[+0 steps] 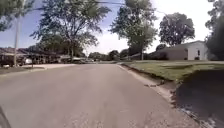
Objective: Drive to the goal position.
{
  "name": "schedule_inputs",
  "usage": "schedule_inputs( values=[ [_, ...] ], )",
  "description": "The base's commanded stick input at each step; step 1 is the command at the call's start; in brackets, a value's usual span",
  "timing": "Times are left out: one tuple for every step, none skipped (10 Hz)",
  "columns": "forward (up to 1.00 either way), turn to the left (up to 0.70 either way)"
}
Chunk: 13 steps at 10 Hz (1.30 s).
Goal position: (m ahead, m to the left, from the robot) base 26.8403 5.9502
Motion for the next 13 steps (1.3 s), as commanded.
schedule_inputs(
  values=[
    [0.7,0.03],
    [0.7,0.03],
    [0.7,0.03],
    [0.7,0.03],
    [0.7,0.03],
    [0.7,0.03],
    [0.7,0.03],
    [0.7,0.03],
    [0.7,0.03],
    [0.7,0.03],
    [0.7,0.03],
    [0.7,-0.23],
    [0.7,-0.24]
  ],
)
